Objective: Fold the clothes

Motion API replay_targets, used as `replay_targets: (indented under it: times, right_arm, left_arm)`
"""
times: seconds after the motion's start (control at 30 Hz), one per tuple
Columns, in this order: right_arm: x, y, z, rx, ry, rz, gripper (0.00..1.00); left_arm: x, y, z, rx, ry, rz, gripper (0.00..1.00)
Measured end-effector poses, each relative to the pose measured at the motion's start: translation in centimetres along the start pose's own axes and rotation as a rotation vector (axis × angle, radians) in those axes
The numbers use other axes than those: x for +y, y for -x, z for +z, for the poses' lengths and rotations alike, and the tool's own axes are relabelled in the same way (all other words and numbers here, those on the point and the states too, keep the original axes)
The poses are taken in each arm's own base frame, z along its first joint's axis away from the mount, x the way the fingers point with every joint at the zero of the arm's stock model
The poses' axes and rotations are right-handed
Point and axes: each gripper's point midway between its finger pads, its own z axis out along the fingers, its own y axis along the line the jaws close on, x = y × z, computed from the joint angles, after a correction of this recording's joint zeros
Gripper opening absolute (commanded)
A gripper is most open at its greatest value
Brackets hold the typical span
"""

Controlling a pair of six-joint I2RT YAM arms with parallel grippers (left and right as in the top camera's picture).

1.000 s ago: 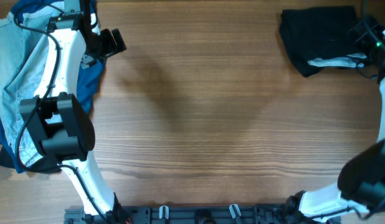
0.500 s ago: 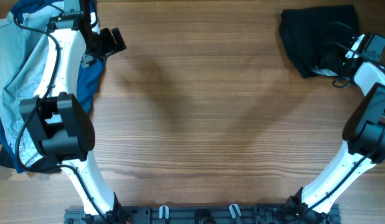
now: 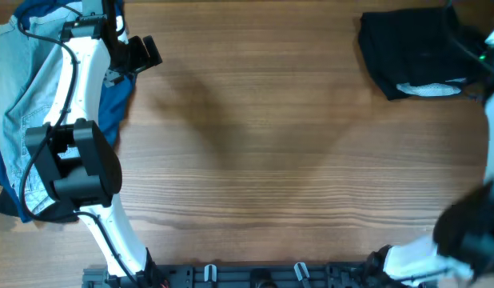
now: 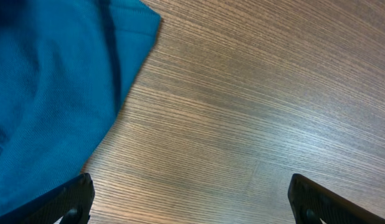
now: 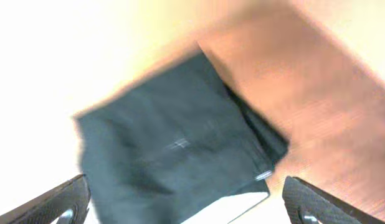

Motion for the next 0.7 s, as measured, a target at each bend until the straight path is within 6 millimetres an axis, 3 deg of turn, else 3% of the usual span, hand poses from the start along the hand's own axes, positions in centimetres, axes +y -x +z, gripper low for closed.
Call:
replay_targets:
  times: [0.13, 0.37, 0.53, 0.7]
  right_arm:
    - [4.6, 3.7, -8.0, -0.115, 0.201, -0.029, 1.0]
    - [11.6, 4.1, -17.3, -0.172, 0.547, -0.097, 1.0]
    - [16.2, -0.2, -22.7, -0.037, 0.722, -0.097, 1.0]
    - [16.5, -4.6, -25.3, 0.183, 0.73, 0.082, 1.0]
  left_arm:
    - [0.0, 0.0, 0.0, 0.0, 0.0, 0.0, 1.0]
    - [0.0, 0.0, 0.0, 0.0, 0.0, 0.0, 1.0]
    - [0.0, 0.0, 0.0, 0.0, 0.0, 0.0, 1.0]
    - [0.0, 0.0, 0.0, 0.0, 0.0, 0.0, 1.0]
